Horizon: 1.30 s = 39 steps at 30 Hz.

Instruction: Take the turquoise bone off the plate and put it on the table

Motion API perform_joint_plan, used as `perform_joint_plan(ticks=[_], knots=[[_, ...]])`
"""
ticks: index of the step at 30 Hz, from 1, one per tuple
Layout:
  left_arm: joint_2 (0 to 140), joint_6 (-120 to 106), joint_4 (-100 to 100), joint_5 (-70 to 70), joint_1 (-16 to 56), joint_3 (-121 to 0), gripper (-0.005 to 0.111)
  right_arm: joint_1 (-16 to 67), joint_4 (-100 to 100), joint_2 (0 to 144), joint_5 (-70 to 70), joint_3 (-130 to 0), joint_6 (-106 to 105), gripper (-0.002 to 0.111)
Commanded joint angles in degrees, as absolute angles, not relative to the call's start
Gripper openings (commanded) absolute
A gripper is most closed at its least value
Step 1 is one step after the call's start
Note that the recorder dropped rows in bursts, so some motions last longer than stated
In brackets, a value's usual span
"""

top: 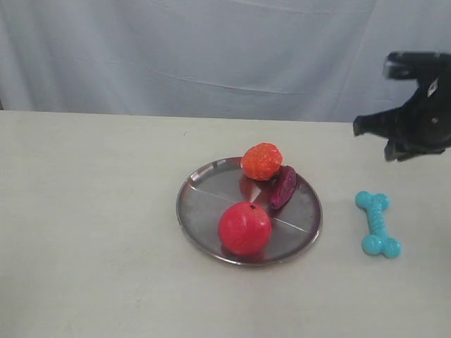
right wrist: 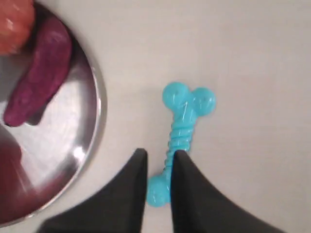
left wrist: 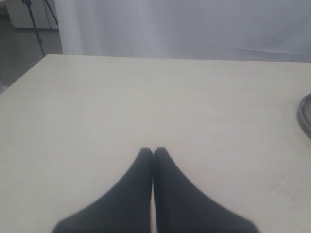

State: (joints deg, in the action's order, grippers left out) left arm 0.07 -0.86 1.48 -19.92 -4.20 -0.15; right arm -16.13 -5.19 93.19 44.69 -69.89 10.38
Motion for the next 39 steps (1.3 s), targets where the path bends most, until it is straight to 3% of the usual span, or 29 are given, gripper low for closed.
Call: perform_joint_plan(ticks=[1,6,13,34,39], knots=[[0.0,-0.62,1.46,-19.62,-4.46,0.0,0.0,-16.39,-5.67,75.9,38.26,-65.05,8.0,0.0],[0.0,-0.62,1.46,-19.62,-4.46,0.0,0.0,-16.39,-5.67,46.78,20.23,-51.46,0.86,0.0],[0.0,-0.62,1.46,-19.62,-4.46,0.0,0.0,-16.39,-5.67,25.26,24.74,-46.3,0.6,0.0],[0.0,-0.62,1.46,-19.62,-4.46,0.0,0.0,-16.39,-6.42,8.22,24.94,-45.68,0.0,0.0],[0.0,-0.62,1.46,-19.62,-4.46,0.0,0.0,-16.5,-6.13,5.5,27.43,-39.39,0.94,0.0]])
